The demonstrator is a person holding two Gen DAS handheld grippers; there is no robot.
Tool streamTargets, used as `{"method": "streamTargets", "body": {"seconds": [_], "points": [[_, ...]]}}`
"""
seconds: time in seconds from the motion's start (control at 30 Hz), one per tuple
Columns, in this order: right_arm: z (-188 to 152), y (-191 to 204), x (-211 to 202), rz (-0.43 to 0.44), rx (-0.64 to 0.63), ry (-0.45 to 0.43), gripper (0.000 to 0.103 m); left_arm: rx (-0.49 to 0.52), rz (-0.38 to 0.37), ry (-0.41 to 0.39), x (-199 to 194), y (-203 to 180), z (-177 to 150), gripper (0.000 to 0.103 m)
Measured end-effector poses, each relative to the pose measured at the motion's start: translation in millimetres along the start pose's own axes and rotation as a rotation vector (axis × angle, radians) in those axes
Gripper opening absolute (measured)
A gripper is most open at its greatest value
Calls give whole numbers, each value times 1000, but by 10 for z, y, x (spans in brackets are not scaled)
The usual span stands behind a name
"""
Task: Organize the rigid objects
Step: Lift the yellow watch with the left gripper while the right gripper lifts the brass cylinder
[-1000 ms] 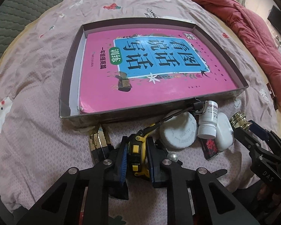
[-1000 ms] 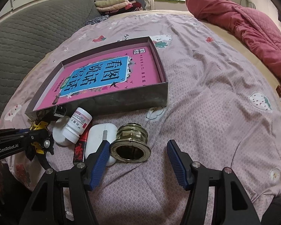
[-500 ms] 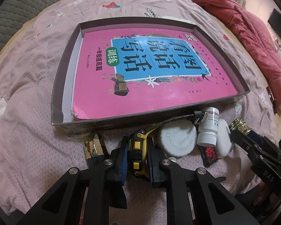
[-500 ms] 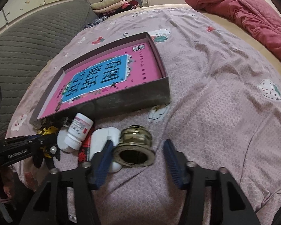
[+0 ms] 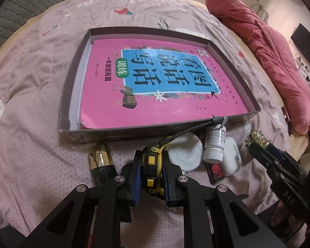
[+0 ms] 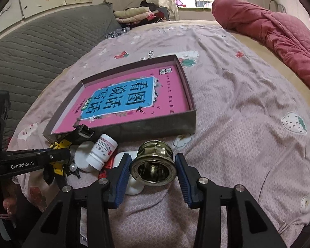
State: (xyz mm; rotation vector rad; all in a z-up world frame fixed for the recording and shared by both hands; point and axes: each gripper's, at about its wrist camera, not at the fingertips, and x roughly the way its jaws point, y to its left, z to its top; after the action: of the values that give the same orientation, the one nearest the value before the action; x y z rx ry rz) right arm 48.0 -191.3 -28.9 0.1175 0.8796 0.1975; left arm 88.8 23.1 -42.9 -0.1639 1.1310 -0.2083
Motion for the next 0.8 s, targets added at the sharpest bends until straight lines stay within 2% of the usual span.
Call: {"method": "streamTargets", "body": {"seconds": [0.23,0.8], "points": [[26,77,-72,4,-33,-39,44,-28,-6,-45,-201,90,24,17],[61,243,-272,16,-129,-137,44,-5,24,-133,-526,70,-70,17]]}}
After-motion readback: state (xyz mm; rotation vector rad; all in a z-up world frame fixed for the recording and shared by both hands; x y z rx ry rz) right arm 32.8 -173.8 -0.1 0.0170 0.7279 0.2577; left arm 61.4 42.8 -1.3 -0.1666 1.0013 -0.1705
